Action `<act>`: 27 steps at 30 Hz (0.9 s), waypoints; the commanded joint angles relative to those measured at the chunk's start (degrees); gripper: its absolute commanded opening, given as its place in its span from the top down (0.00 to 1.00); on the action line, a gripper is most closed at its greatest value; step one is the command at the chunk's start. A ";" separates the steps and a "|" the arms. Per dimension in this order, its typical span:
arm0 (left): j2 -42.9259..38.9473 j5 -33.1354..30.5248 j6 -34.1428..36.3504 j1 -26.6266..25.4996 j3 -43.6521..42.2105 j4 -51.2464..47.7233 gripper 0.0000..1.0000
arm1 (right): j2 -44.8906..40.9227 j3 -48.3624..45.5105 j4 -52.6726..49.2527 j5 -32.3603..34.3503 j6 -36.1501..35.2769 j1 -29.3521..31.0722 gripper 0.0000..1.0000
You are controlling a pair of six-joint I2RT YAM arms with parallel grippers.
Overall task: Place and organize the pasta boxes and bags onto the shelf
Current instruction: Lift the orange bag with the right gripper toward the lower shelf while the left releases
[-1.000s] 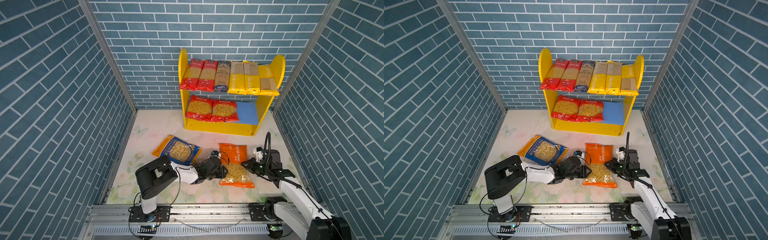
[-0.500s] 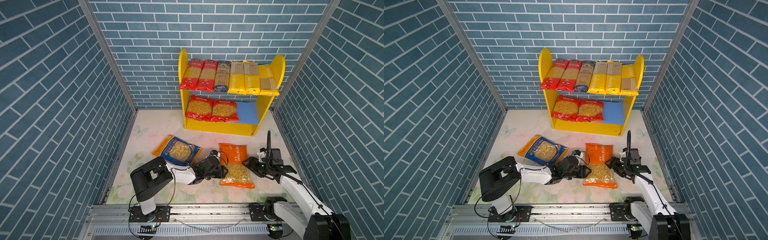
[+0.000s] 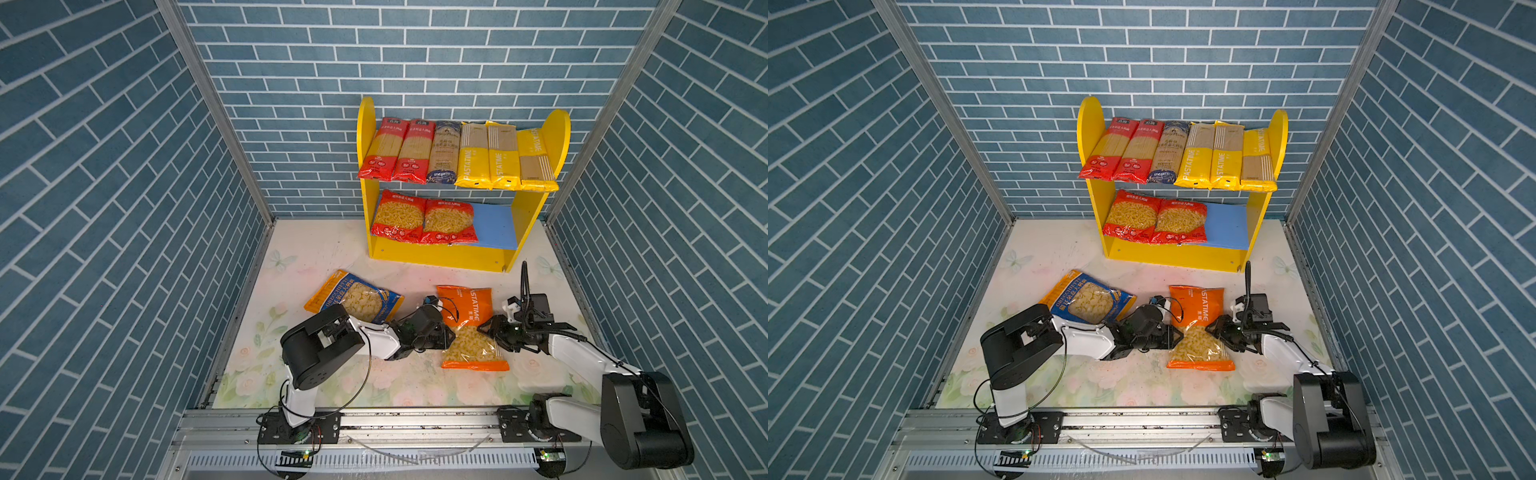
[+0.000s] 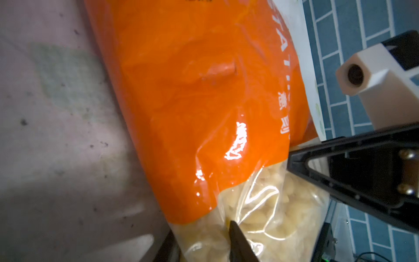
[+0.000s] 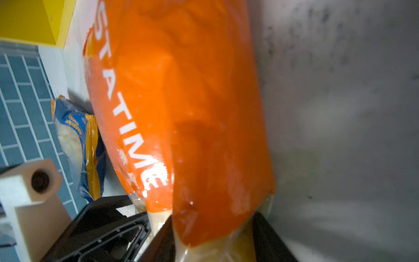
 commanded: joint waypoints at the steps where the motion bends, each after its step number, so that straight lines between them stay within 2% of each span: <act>1: 0.58 1.64 0.18 -0.16 -0.90 0.58 0.72 | -2.83 -2.27 6.99 -4.09 1.03 1.32 0.63; 6: -2.19 1.10 0.74 0.27 -3.28 0.28 0.75 | -9.76 -1.16 4.14 -2.71 0.36 1.41 0.83; 12: -5.80 2.38 1.48 0.71 -4.09 1.44 0.70 | -17.54 1.87 -3.77 0.57 -1.65 1.63 0.99; 18: -11.14 3.08 2.89 0.97 -4.09 0.25 0.66 | -22.44 10.55 -14.26 4.35 -5.44 1.85 1.00; 27: -20.37 0.21 9.17 1.29 -2.28 -8.09 0.61 | -20.93 30.00 -29.02 13.65 -14.15 2.02 1.00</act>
